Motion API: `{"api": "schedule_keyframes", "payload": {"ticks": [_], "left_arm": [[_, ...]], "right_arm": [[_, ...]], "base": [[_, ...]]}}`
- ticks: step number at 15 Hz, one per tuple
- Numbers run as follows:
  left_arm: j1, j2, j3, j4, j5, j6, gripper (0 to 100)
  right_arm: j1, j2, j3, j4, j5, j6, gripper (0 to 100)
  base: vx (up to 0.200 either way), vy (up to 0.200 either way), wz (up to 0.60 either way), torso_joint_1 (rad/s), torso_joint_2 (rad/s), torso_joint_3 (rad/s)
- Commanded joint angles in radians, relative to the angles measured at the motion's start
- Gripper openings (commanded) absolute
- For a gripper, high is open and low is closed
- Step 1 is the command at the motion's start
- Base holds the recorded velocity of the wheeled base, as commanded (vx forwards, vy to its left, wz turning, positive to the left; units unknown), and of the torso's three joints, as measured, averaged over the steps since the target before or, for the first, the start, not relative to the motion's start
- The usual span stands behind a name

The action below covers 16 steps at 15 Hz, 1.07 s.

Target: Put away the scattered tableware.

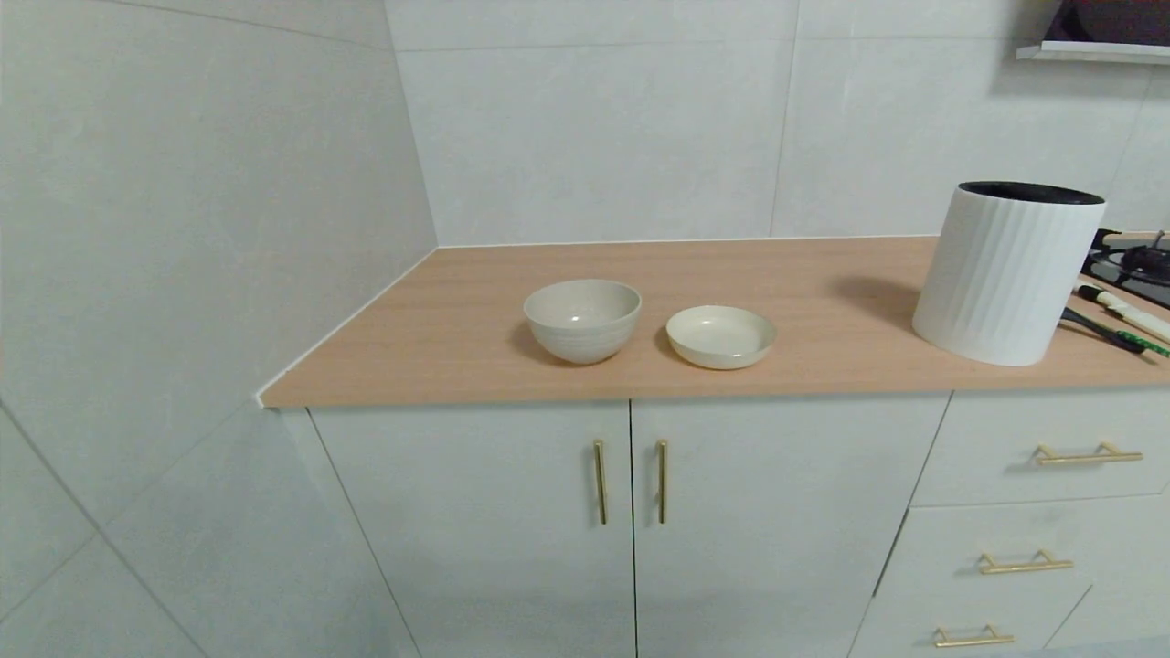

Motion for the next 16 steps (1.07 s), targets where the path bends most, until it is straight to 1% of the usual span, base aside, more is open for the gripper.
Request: {"api": "schedule_keyframes", "payload": {"ticks": [1, 8, 12, 16], "left_arm": [[0.0, 0.0, 0.0, 0.0, 0.0, -0.001, 100], [0.0, 0.0, 0.0, 0.0, 0.0, -0.001, 100], [0.0, 0.0, 0.0, 0.0, 0.0, -0.001, 100], [0.0, 0.0, 0.0, 0.0, 0.0, -0.001, 100]], "right_arm": [[-0.001, 0.0, 0.0, 0.0, 0.001, 0.0, 100], [-0.001, 0.0, 0.0, 0.0, 0.001, 0.0, 100], [0.0, 0.0, 0.0, 0.0, 0.001, 0.0, 100], [-0.001, 0.0, 0.0, 0.0, 0.001, 0.0, 100]], "base": [[0.0, 0.0, 0.0, -0.193, 0.47, 0.29], [0.0, 0.0, 0.0, -0.16, 0.47, 0.302], [0.0, 0.0, 0.0, -0.112, 0.45, 0.323], [0.0, 0.0, 0.0, -0.027, 0.13, 0.094]]}}
